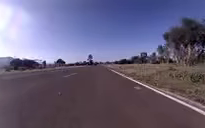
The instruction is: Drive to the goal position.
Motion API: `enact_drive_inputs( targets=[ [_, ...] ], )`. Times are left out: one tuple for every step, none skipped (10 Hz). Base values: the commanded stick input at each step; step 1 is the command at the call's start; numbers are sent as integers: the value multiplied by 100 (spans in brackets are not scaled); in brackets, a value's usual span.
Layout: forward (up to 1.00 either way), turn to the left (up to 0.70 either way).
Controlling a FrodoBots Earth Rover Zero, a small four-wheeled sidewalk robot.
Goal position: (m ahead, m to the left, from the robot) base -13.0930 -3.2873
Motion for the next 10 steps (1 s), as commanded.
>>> enact_drive_inputs(
  targets=[
    [100,0],
    [100,0],
    [100,0],
    [100,0],
    [100,0],
    [100,0],
    [100,0],
    [100,0],
    [100,0],
    [100,0]
  ],
)
